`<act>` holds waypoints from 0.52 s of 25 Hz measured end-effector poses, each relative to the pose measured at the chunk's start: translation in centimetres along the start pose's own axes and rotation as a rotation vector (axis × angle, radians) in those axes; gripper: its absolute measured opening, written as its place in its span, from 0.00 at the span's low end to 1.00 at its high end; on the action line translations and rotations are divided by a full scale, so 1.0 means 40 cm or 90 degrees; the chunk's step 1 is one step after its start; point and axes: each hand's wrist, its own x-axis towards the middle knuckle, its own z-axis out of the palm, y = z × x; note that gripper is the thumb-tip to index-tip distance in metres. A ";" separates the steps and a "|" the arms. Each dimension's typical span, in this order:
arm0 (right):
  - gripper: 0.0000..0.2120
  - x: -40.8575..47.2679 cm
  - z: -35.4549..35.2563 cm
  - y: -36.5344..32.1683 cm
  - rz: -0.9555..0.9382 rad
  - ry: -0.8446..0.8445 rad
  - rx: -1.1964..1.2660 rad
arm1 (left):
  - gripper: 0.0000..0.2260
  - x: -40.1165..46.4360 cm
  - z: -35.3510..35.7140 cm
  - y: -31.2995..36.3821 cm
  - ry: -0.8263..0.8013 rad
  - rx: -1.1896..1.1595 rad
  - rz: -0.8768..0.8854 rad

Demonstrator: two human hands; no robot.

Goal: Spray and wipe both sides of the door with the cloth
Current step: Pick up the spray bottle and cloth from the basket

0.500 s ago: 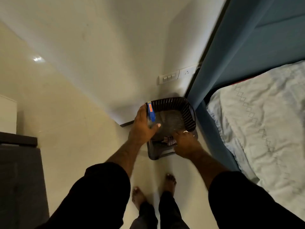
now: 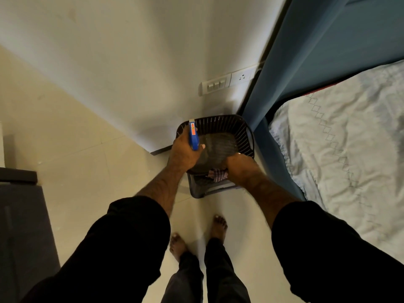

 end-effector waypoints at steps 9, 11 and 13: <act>0.02 -0.052 -0.085 0.043 -0.039 0.122 0.350 | 0.20 -0.036 -0.061 0.043 0.062 -0.075 0.038; 0.04 -0.080 -0.143 0.046 0.008 0.107 0.640 | 0.14 -0.057 -0.098 0.089 0.101 -0.122 0.038; 0.06 -0.107 -0.224 0.016 0.060 0.101 0.885 | 0.10 -0.081 -0.159 0.156 0.161 -0.148 0.045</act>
